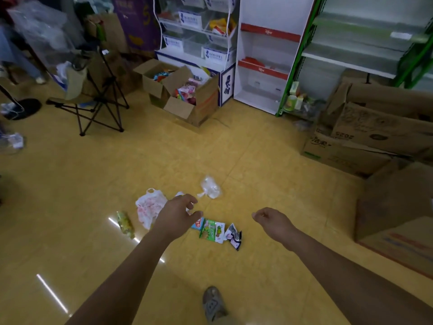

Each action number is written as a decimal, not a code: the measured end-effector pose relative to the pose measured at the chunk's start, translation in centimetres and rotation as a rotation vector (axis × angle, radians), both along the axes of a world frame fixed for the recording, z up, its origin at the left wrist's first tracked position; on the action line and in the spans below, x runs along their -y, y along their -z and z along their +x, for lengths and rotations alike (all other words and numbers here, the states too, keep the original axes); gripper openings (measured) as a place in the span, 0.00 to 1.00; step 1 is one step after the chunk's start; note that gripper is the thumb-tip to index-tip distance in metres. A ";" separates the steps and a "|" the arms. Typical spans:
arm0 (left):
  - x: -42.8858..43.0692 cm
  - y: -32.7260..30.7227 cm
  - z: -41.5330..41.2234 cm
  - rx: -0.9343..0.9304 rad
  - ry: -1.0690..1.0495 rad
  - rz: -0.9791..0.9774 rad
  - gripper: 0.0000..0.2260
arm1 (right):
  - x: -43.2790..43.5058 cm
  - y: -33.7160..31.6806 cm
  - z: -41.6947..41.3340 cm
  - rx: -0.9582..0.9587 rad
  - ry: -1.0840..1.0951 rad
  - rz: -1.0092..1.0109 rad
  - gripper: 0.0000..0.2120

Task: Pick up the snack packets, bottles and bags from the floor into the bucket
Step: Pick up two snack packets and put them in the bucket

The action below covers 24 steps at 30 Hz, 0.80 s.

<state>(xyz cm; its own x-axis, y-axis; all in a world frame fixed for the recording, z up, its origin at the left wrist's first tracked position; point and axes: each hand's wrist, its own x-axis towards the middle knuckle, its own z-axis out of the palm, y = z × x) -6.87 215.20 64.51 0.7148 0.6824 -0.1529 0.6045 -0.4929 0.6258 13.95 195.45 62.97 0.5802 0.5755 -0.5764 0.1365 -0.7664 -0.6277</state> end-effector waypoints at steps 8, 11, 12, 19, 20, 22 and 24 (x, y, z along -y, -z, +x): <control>-4.9 6.3 5.1 -0.109 0.110 -0.052 0.16 | -6.5 4.9 3.4 -0.038 -0.031 -0.140 0.18; -6.0 8.5 6.1 -0.149 0.126 -0.061 0.16 | -8.1 6.8 4.8 -0.057 -0.045 -0.174 0.18; -6.4 9.2 6.4 -0.161 0.131 -0.061 0.16 | -8.6 7.5 5.3 -0.064 -0.047 -0.185 0.18; -8.1 15.5 8.2 -0.244 0.109 -0.145 0.17 | -11.3 13.3 8.8 -0.105 -0.068 -0.278 0.21; -8.3 16.6 8.4 -0.259 0.098 -0.157 0.18 | -11.7 14.4 9.3 -0.113 -0.071 -0.288 0.21; -8.6 18.8 9.1 -0.297 0.091 -0.163 0.19 | -12.6 16.9 10.3 -0.122 -0.072 -0.303 0.22; -8.9 21.5 9.8 -0.326 0.086 -0.159 0.19 | -13.5 20.0 11.3 -0.125 -0.097 -0.319 0.23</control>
